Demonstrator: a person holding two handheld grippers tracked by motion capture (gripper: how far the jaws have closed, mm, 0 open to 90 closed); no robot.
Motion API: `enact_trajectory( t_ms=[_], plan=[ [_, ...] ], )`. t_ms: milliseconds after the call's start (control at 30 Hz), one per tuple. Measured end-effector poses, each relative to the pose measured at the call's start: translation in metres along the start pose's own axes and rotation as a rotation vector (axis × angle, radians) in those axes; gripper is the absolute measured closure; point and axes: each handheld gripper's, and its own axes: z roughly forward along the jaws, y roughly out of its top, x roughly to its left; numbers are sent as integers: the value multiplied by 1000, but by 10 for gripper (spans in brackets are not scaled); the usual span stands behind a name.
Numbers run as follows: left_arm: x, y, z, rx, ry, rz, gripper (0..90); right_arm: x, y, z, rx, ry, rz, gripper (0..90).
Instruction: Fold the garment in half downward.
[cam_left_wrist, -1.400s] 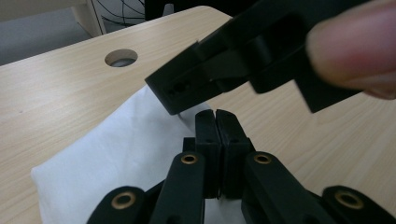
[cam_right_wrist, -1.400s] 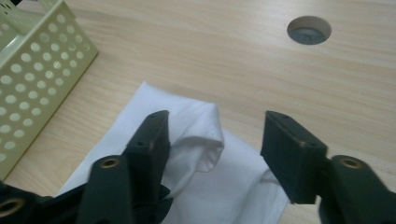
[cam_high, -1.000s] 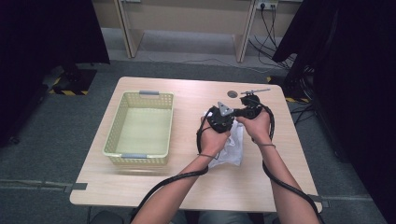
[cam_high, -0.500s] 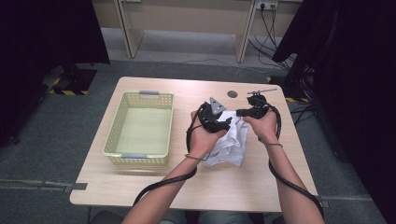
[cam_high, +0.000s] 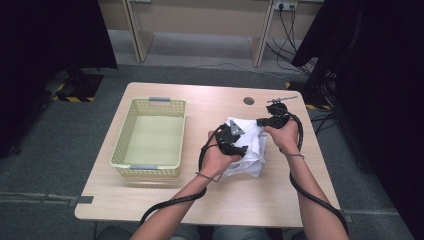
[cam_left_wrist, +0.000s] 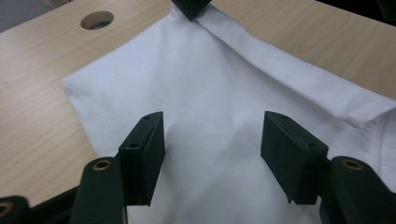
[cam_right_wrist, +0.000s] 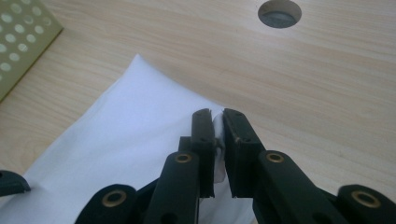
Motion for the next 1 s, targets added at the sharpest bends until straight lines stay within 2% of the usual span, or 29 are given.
enact_trajectory(
  t_ms=[167,233,267,300,333,367,400,467,500,533,600,667,767,833,1000],
  plan=[
    [-8,-3,7,16,1,19,382,-4,-4,2,9,-16,3,807],
    [-11,-4,10,23,2,29,381,-7,-6,4,11,-30,3,775],
    [-12,-4,13,31,2,35,381,-10,-9,5,10,-56,7,723],
    [-12,-4,13,31,2,35,382,-10,-9,5,10,-56,7,723],
    [-13,-4,15,38,5,42,382,-11,-10,2,-8,-90,1,684],
    [-13,-4,15,38,5,42,382,-11,-10,2,-8,-90,1,684],
    [-14,-5,16,42,9,47,381,-9,-9,-5,-42,-117,-7,659],
    [-15,-6,18,44,8,50,378,-4,-7,-15,-75,-116,-21,647],
    [-15,-6,18,44,8,50,376,-4,-7,-15,-75,-116,-21,647],
    [-14,-7,19,48,11,46,374,6,-7,-22,-86,-104,-63,627],
    [-15,-8,20,50,12,43,371,15,-12,-22,-60,-71,-93,599],
    [-15,-8,21,52,14,41,369,20,-20,-18,-30,-82,-119,568],
    [-16,-9,22,57,16,49,368,21,-29,-8,-6,-94,-121,538],
    [-17,-9,22,57,13,48,368,15,-36,6,22,-124,-110,524],
    [-16,-12,22,66,6,50,365,9,-44,26,71,-134,-93,517]
  ],
)
